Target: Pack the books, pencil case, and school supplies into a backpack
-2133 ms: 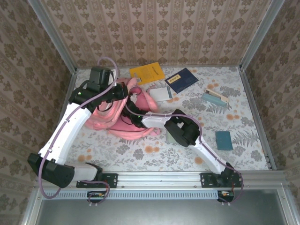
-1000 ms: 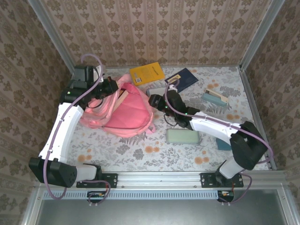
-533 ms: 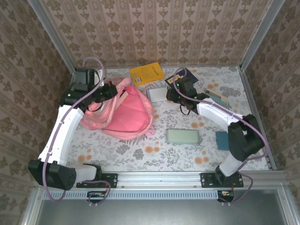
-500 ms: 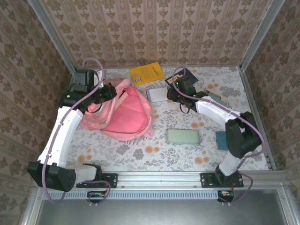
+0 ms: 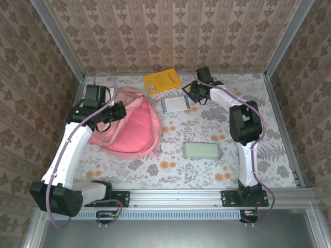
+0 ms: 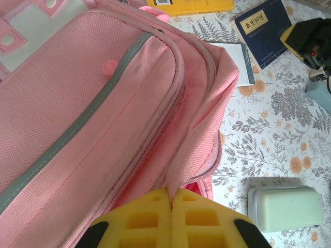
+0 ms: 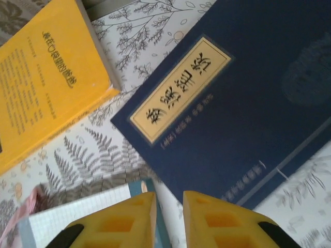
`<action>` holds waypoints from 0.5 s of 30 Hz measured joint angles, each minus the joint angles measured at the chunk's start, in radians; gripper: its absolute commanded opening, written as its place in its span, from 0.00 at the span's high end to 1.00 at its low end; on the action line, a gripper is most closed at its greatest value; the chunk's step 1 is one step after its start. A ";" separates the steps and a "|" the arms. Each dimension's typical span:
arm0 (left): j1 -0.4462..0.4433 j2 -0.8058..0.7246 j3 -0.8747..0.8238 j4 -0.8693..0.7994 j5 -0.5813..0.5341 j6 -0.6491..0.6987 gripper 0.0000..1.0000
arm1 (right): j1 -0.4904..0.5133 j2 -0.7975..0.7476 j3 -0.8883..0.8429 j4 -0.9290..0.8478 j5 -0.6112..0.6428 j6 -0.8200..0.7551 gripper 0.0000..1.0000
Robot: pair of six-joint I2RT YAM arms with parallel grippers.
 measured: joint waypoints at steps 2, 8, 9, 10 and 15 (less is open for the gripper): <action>-0.008 0.000 -0.006 0.007 0.002 -0.008 1.00 | -0.011 0.067 0.084 -0.032 -0.019 0.001 0.81; -0.026 0.009 -0.008 0.012 0.003 -0.025 1.00 | -0.048 0.241 0.287 -0.174 -0.060 0.001 0.84; -0.027 0.009 -0.008 0.013 0.003 -0.026 1.00 | -0.050 0.253 0.295 -0.187 -0.063 0.002 0.84; -0.030 0.009 -0.009 0.014 0.003 -0.029 1.00 | -0.055 0.254 0.302 -0.196 -0.077 0.001 0.84; -0.033 0.009 -0.023 0.021 0.000 -0.029 1.00 | -0.060 0.210 0.223 -0.177 -0.082 0.005 0.84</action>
